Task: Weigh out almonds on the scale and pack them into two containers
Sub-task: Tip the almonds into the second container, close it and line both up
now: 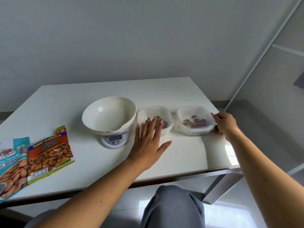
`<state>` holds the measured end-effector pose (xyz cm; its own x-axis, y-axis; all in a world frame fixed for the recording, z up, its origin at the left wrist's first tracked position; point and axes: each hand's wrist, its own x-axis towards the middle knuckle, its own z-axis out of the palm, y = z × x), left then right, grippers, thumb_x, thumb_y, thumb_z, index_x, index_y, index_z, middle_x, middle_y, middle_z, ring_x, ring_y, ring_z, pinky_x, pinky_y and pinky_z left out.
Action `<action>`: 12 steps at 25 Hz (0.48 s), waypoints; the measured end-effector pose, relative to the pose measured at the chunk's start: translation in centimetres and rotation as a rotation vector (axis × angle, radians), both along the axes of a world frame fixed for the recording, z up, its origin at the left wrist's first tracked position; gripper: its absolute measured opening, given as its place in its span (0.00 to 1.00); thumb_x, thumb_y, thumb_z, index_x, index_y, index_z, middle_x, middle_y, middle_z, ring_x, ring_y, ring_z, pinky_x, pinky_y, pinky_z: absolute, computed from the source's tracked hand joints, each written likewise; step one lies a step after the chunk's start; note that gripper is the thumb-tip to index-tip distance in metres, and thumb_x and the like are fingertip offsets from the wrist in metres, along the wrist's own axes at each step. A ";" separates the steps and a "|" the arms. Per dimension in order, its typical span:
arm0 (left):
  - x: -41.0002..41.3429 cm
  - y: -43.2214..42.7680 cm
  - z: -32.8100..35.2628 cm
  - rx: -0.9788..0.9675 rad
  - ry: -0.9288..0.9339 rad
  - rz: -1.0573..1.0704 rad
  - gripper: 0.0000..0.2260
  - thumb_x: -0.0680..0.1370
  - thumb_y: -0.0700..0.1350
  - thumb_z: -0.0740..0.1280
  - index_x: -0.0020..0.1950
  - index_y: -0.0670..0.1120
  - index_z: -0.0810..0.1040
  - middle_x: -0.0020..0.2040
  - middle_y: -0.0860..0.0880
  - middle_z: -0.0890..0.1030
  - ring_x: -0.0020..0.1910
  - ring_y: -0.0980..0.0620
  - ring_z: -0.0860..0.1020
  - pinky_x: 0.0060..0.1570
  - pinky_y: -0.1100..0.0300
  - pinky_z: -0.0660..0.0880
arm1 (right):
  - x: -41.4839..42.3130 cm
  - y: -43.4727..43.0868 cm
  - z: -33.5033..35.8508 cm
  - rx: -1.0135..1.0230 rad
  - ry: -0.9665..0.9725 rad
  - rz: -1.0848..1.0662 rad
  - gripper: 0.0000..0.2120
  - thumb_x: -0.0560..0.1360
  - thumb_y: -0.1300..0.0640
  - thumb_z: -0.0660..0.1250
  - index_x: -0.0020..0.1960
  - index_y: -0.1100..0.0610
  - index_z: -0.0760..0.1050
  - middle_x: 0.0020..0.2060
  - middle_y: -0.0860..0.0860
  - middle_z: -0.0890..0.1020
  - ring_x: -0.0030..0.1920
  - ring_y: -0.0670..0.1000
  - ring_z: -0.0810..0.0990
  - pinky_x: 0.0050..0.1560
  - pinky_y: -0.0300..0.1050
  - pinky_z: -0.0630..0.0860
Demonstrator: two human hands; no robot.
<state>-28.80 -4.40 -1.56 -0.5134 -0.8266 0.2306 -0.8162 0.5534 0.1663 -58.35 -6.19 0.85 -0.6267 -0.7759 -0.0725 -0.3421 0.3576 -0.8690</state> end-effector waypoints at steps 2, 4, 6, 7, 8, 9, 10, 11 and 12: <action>-0.2 -0.1 -0.2 -0.012 0.004 0.007 0.40 0.73 0.69 0.31 0.79 0.48 0.48 0.80 0.47 0.49 0.79 0.43 0.49 0.75 0.42 0.44 | 0.1 -0.2 0.0 -0.004 0.001 -0.003 0.15 0.77 0.51 0.64 0.39 0.61 0.76 0.26 0.57 0.75 0.25 0.54 0.72 0.27 0.41 0.70; -0.3 -0.2 -0.4 -0.022 0.003 0.008 0.40 0.73 0.69 0.32 0.79 0.48 0.50 0.80 0.46 0.51 0.79 0.42 0.51 0.75 0.41 0.46 | 0.2 -0.2 -0.1 -0.009 -0.010 -0.015 0.15 0.78 0.51 0.63 0.39 0.61 0.76 0.26 0.57 0.75 0.25 0.54 0.72 0.27 0.41 0.69; -0.3 -0.3 -0.4 -0.024 0.004 0.006 0.40 0.74 0.69 0.32 0.79 0.48 0.50 0.80 0.45 0.51 0.79 0.42 0.52 0.75 0.41 0.46 | 0.5 -0.2 -0.1 -0.017 0.007 -0.036 0.15 0.78 0.51 0.62 0.41 0.62 0.77 0.26 0.56 0.75 0.25 0.54 0.72 0.29 0.42 0.70; -0.3 -0.3 -0.4 -0.028 0.011 0.004 0.40 0.74 0.69 0.33 0.79 0.47 0.50 0.80 0.45 0.51 0.79 0.42 0.52 0.75 0.42 0.45 | 0.5 -0.1 -0.3 -0.022 0.024 -0.049 0.16 0.79 0.51 0.61 0.43 0.64 0.78 0.26 0.56 0.75 0.26 0.54 0.73 0.32 0.43 0.71; -0.2 -0.3 -0.3 -0.034 0.023 -0.002 0.39 0.75 0.68 0.34 0.79 0.47 0.51 0.80 0.45 0.52 0.79 0.43 0.52 0.74 0.43 0.44 | 0.6 0.0 -0.3 -0.024 0.037 -0.066 0.18 0.79 0.51 0.59 0.45 0.65 0.78 0.26 0.55 0.75 0.26 0.54 0.73 0.33 0.44 0.72; -0.1 -0.2 -0.2 -0.039 0.035 -0.010 0.39 0.75 0.68 0.35 0.79 0.46 0.51 0.80 0.46 0.52 0.79 0.44 0.51 0.74 0.44 0.42 | 0.7 0.3 -0.4 -0.028 0.046 -0.082 0.19 0.80 0.51 0.57 0.46 0.65 0.78 0.28 0.56 0.76 0.28 0.55 0.74 0.35 0.46 0.73; 0.0 -0.1 -0.1 -0.042 0.043 -0.019 0.38 0.76 0.67 0.37 0.79 0.46 0.51 0.80 0.46 0.51 0.79 0.45 0.50 0.74 0.46 0.40 | 0.8 0.7 -0.4 -0.034 0.071 -0.099 0.19 0.80 0.50 0.56 0.47 0.65 0.77 0.31 0.58 0.77 0.31 0.58 0.75 0.38 0.48 0.75; 0.2 0.0 -0.1 -0.043 0.052 -0.026 0.37 0.76 0.66 0.38 0.79 0.46 0.50 0.80 0.46 0.50 0.79 0.46 0.49 0.74 0.46 0.40 | 1.0 1.0 -0.5 -0.043 0.132 -0.119 0.19 0.80 0.50 0.55 0.48 0.65 0.77 0.36 0.60 0.79 0.37 0.61 0.78 0.42 0.51 0.76; 0.6 0.1 0.0 -0.041 0.066 -0.034 0.36 0.77 0.66 0.38 0.79 0.46 0.49 0.80 0.47 0.50 0.79 0.47 0.48 0.76 0.47 0.42 | 1.4 1.5 -0.5 -0.058 0.213 -0.142 0.19 0.80 0.50 0.55 0.49 0.65 0.76 0.43 0.63 0.79 0.44 0.63 0.78 0.46 0.53 0.74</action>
